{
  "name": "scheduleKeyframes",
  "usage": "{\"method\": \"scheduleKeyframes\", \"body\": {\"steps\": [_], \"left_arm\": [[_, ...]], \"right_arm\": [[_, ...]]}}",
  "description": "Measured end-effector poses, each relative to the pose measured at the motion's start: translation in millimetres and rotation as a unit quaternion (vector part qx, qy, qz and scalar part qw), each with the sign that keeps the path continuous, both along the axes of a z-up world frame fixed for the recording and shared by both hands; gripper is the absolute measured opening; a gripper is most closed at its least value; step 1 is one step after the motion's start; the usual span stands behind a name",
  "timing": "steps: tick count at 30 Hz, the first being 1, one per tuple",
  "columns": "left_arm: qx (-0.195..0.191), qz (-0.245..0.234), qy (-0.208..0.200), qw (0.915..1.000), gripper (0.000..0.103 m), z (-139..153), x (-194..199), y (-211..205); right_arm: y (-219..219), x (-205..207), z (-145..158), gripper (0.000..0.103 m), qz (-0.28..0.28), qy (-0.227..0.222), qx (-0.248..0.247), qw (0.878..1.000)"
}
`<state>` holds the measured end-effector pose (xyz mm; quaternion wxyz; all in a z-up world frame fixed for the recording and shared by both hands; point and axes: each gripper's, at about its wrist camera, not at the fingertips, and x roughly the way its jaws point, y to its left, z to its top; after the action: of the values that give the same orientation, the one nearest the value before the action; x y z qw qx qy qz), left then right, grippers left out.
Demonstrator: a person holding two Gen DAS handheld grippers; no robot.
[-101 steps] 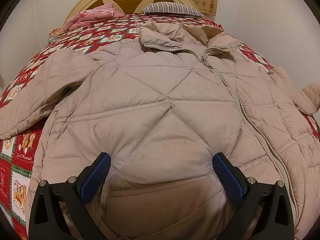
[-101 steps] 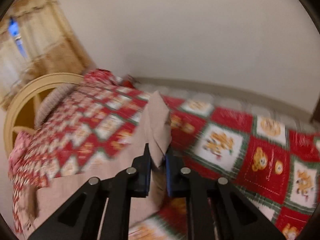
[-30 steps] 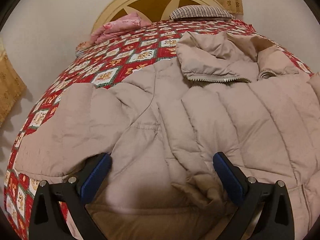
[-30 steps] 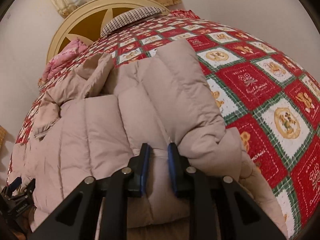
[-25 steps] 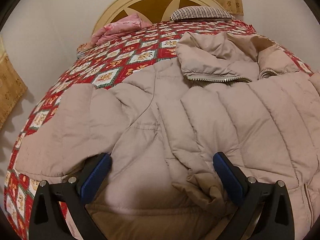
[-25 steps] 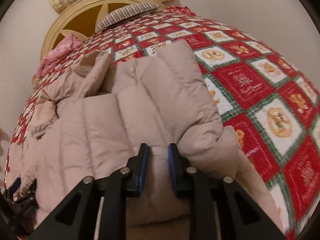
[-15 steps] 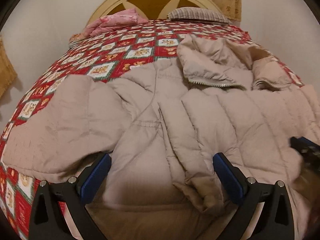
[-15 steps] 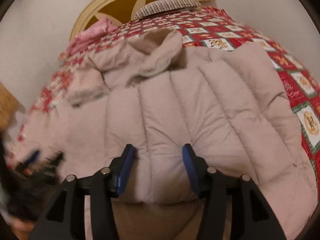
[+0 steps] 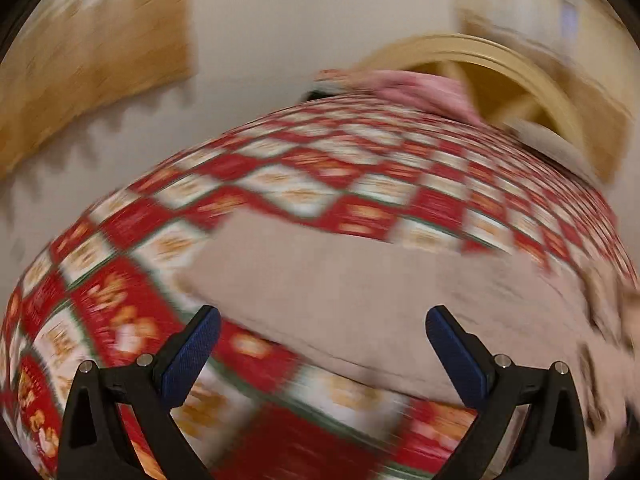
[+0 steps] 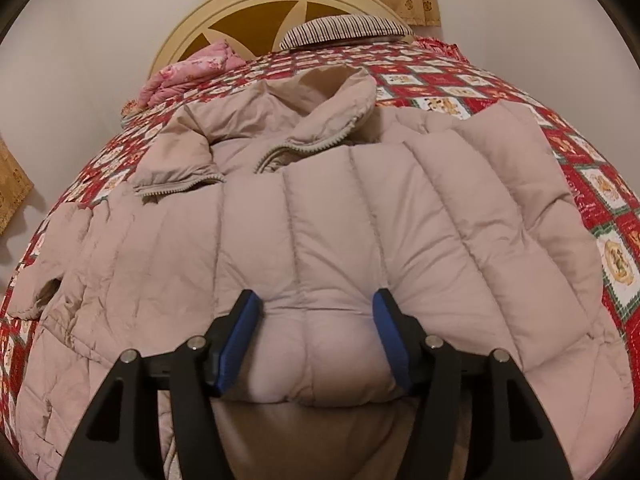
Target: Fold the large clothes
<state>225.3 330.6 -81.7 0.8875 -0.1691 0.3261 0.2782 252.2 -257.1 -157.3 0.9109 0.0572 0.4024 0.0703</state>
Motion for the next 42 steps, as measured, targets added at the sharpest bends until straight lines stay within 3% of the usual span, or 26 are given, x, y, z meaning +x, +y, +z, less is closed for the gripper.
{"method": "scheduleKeyframes", "body": {"steps": [2,5,10,11,12,14,17,19,21,24,27,30,32,36,39,42], "left_arm": [[-0.012,0.036,0.004,0.9993,0.102,-9,0,37],[-0.015,0.081,0.047,0.9955,0.102,-27,12,76],[-0.075,0.081,0.059,0.9921,0.100,-53,18,97],[-0.096,0.076,0.058,0.9908,0.097,-60,19,99],[-0.118,0.069,0.058,0.9888,0.081,-67,21,98],[-0.089,0.069,0.059,0.9920,0.077,-69,23,88],[-0.071,0.053,0.054,0.9946,0.060,-69,25,77],[-0.086,0.041,0.042,0.9946,0.031,-68,29,78],[-0.105,0.032,0.029,0.9936,0.012,-67,33,82],[-0.102,0.021,0.014,0.9945,0.009,-54,39,76],[-0.046,-0.006,-0.018,0.9988,0.008,-17,42,45],[0.003,-0.077,-0.066,0.9949,0.008,30,44,-9],[0.035,-0.133,-0.098,0.9856,0.008,59,45,-54],[0.081,-0.271,-0.150,0.9473,0.008,101,44,-167],[0.071,-0.361,-0.164,0.9153,0.008,109,42,-243],[0.057,-0.425,-0.157,0.8899,0.008,104,39,-306]], "right_arm": [[2,0,0,0.064,0.000,-0.001,0.000,1.000],[1,1,0,0.066,0.002,-0.001,0.003,1.000],[3,0,0,0.066,0.005,-0.005,0.002,1.000],[3,0,0,0.067,0.005,-0.005,0.002,1.000],[3,0,0,0.067,0.006,-0.005,0.002,1.000],[4,0,0,0.068,0.006,-0.005,0.002,1.000],[5,0,0,0.068,0.006,-0.006,0.002,1.000],[5,0,0,0.068,0.006,-0.006,0.002,1.000],[5,0,0,0.069,0.006,-0.007,0.004,1.000],[5,0,-1,0.069,0.007,-0.008,0.009,1.000],[3,0,-1,0.069,0.007,-0.010,0.018,1.000],[2,0,-1,0.069,0.007,-0.011,0.024,1.000],[2,0,-1,0.069,0.006,-0.012,0.027,1.000],[-1,-1,-1,0.069,0.006,-0.015,0.040,0.999],[-5,-2,-1,0.069,0.005,-0.018,0.053,0.998],[-7,-2,-1,0.069,0.005,-0.019,0.062,0.998]]}}
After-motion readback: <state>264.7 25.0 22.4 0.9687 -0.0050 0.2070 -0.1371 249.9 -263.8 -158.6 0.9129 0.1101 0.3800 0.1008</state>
